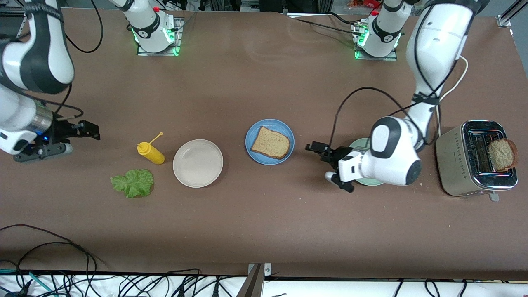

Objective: Make sandwich in blue plate with both arms
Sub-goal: 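Grasp the lettuce leaf with the right gripper while the left gripper withdraws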

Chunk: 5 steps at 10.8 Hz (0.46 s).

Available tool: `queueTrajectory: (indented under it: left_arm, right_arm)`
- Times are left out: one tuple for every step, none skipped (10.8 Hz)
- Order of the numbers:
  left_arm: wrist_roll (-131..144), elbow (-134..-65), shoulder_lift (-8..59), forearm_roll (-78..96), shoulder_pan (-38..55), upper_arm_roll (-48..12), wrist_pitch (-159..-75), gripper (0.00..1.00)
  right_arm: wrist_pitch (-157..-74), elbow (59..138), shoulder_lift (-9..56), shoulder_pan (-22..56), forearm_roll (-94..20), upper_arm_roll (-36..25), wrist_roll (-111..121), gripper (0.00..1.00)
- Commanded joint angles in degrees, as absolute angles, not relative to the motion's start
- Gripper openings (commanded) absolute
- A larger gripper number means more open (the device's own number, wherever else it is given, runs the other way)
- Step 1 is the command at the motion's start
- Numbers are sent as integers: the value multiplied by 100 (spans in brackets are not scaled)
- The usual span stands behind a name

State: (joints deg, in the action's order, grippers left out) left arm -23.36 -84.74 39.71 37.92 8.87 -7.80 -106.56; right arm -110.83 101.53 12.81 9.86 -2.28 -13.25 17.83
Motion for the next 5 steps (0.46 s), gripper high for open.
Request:
queueTrajectory:
  left_arm:
    - [-2172, -8613, 3044, 2229, 660, -756, -10460, 100]
    - [-2040, -8578, 2797, 1815, 607, -756, -10215, 100]
    - [-1900, -8491, 2604, 1410, 606, -721, -9969, 100]
    - [-1759, -8421, 2401, 928, 615, -721, -9749, 100]
    - [-1680, -8394, 2199, 531, 615, -738, -9547, 100]
  right_arm:
    - [-11837, 10388, 1738, 870, -220, -1222, 1907, 100]
    - [-12056, 10389, 1949, 870, -220, -1213, 1916, 100]
    - [-12328, 10389, 2177, 870, -228, -1195, 1994, 100]
    - [-12592, 10389, 2388, 870, -237, -1187, 2004, 100]
    - [-12838, 10389, 2591, 870, -255, -1178, 2030, 100]
